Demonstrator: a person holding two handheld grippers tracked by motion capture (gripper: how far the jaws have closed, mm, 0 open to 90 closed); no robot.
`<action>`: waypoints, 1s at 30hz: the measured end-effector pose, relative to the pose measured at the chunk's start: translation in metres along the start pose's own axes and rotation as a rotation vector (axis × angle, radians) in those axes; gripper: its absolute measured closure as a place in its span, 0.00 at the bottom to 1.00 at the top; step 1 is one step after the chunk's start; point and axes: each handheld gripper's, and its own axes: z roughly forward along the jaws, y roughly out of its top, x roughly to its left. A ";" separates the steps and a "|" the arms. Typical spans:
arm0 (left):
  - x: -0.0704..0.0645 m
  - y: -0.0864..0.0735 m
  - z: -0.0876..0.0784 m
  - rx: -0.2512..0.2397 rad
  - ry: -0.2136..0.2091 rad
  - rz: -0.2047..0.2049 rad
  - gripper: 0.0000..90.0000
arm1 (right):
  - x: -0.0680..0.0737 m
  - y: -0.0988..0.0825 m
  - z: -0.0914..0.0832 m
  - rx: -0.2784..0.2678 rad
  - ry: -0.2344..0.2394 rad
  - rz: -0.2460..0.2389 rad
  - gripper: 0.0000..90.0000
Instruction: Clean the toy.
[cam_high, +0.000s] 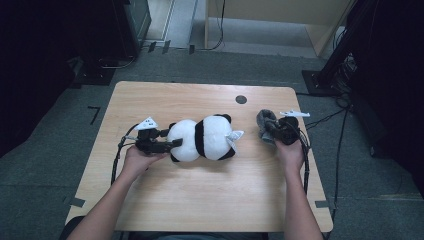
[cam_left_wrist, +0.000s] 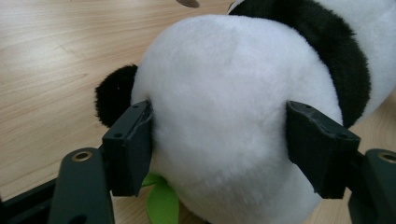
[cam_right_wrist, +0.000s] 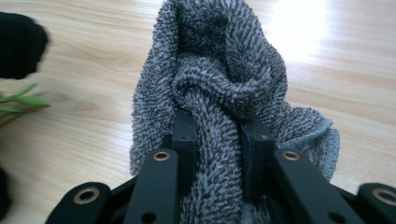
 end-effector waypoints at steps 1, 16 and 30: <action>0.001 0.000 0.000 0.001 -0.001 -0.003 0.29 | 0.002 0.002 -0.002 -0.001 0.009 -0.006 0.81; 0.016 -0.003 0.009 0.064 -0.123 -0.180 0.19 | 0.020 0.015 -0.018 -0.037 0.055 -0.059 0.81; 0.004 0.002 0.005 0.071 -0.057 -0.133 0.33 | 0.076 0.054 -0.046 -0.104 0.213 -0.171 0.80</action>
